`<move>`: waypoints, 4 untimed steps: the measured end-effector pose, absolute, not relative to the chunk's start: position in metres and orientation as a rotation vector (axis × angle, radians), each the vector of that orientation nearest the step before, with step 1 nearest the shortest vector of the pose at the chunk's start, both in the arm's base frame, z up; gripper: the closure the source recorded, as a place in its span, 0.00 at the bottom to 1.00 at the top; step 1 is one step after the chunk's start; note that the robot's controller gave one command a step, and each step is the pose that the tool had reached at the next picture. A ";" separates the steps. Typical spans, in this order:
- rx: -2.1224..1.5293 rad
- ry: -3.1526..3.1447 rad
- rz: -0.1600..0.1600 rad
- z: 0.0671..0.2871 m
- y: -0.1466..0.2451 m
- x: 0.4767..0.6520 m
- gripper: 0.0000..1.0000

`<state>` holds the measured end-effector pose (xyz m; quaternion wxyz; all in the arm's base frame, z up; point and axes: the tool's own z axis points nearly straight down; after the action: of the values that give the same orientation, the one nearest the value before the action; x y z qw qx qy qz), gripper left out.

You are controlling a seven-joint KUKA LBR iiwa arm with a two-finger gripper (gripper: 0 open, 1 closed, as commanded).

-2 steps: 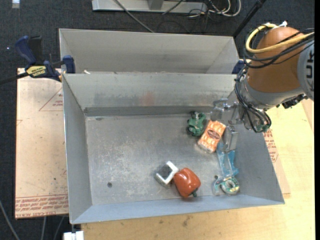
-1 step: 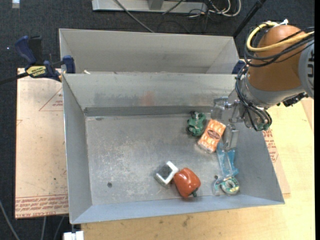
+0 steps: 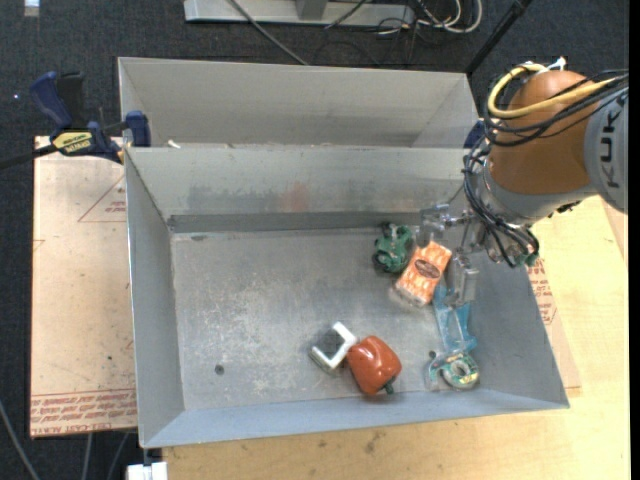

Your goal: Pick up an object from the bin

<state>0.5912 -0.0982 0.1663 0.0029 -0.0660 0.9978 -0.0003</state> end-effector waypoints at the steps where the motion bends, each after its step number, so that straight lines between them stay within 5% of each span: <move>1: -0.277 3.130 0.003 0.080 -0.134 0.606 0.00; 2: -0.306 3.120 0.002 0.061 -0.140 0.615 0.00; 3: -0.208 3.130 0.000 0.071 -0.125 0.619 0.00; 4: -0.300 3.099 0.009 0.069 -0.136 0.622 1.00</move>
Offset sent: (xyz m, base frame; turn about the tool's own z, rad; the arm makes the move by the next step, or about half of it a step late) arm 0.0264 -0.0404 -0.0963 -0.0799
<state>0.6221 -0.1359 0.0691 0.0141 -0.0963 0.9952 0.0027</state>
